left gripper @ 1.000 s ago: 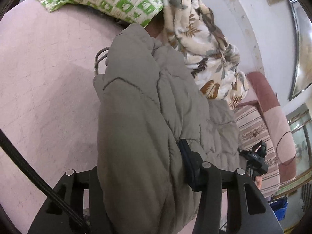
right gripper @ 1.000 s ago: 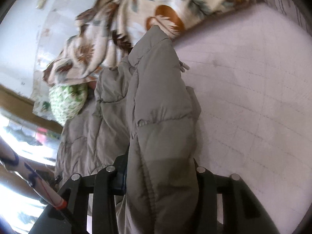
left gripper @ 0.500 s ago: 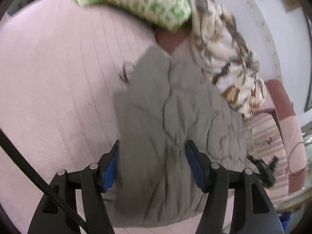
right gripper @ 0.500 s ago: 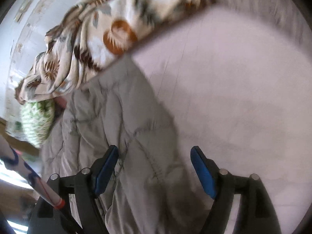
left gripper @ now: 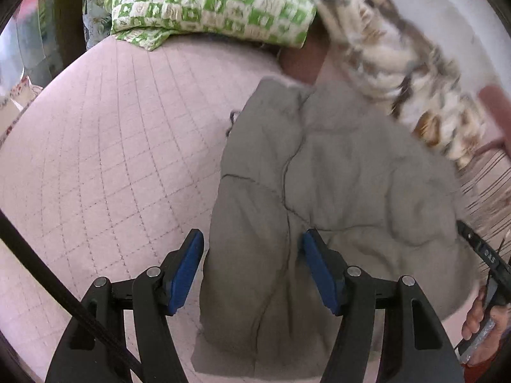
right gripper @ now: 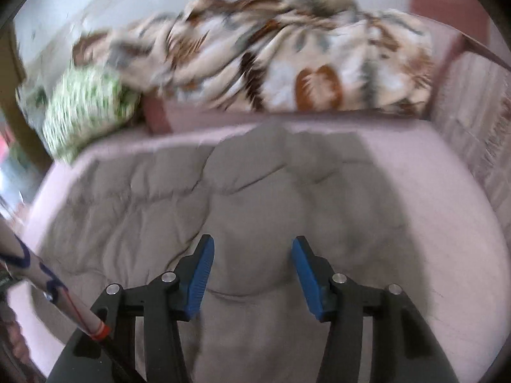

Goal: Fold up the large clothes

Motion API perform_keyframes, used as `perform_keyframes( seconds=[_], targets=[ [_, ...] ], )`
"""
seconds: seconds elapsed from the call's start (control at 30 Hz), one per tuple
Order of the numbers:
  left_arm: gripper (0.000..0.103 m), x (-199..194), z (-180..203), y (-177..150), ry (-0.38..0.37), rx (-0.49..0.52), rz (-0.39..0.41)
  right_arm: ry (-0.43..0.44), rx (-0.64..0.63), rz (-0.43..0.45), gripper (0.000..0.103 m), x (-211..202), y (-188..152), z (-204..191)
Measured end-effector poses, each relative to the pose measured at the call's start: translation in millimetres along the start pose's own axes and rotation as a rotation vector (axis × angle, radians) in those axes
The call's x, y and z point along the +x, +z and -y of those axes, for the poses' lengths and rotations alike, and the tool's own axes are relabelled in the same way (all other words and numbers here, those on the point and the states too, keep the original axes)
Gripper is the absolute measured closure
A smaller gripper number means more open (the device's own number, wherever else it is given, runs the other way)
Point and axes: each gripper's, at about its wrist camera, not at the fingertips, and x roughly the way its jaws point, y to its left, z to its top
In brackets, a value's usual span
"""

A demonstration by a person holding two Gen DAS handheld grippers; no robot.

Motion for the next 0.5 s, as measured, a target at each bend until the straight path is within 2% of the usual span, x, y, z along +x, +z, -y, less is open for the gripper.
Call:
perform_keyframes(
  seconds=[0.07,0.13,0.23,0.37,0.43,0.5],
  targets=[
    [0.033,4,1,-1,0.024,0.006,0.001,-0.073,-0.043,0.009,0.046,21,-8,-14],
    [0.033,2,3,0,0.04,0.018,0.014,-0.145,-0.083,0.041,0.043,34,-13,-23],
    [0.033,-17,2,3,0.055,0.013,0.079,-0.212,-0.12,0.043,0.042,31,-10,-35],
    [0.033,-50,-5,1,0.09,-0.032,0.196,-0.154,-0.156,0.132,0.042,-10,-6,-62],
    [0.033,-64,-7,0,0.121,-0.046,0.258,-0.08,-0.157,0.163,0.042,-28,-10,-81],
    [0.033,-81,-7,-4,0.187,-0.049,0.349,-0.013,-0.176,0.161,0.042,-33,-15,-103]
  ],
)
